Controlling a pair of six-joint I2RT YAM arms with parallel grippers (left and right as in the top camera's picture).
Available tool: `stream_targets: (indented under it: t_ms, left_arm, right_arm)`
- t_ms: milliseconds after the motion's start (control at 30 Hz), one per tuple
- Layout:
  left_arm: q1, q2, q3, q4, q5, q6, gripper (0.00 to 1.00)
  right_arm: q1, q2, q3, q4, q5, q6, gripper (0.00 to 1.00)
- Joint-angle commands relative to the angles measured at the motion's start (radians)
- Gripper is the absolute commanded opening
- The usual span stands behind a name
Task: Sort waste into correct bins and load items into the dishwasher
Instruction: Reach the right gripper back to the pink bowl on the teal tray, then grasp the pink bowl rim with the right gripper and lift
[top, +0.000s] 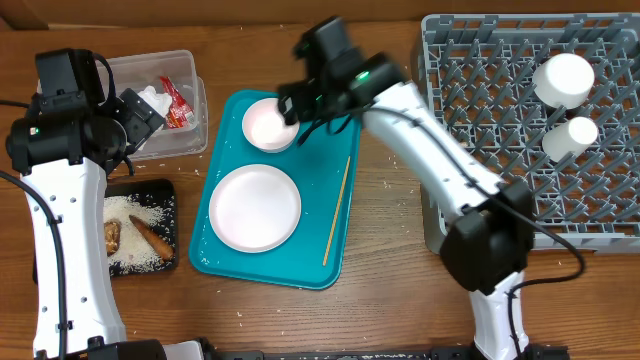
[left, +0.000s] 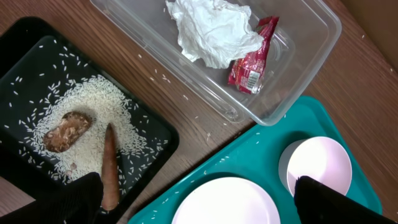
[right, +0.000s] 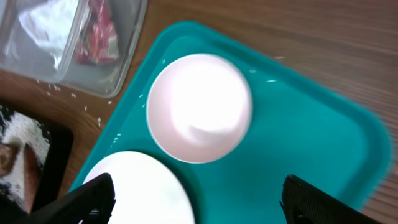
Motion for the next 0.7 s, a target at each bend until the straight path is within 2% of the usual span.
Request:
stream_targets:
  t_ms: [0,233,367,600,667]
  left_arm:
    - [-0.002,0.000,0.002,0.000,0.001,-0.013,1.00]
    - [-0.002,0.000,0.002,0.000,0.001,-0.013,1.00]
    - [-0.002,0.000,0.002,0.000,0.001,-0.013,1.00]
    - [-0.002,0.000,0.002,0.000,0.001,-0.013,1.00]
    - [-0.002,0.000,0.002,0.000,0.001,-0.013,1.00]
  right_arm:
    - [0.072,0.042,-0.034,0.050,0.072,-0.081,0.84]
    - [0.149,0.143,-0.034,0.112,0.148,-0.130,0.81]
    - [0.151,0.171,-0.034,0.116,0.266,-0.010,0.80]
    - [0.126,0.172,-0.033,0.137,0.267,-0.002,0.80]
    - [0.113,0.172,-0.033,0.135,0.288,0.044,0.80]
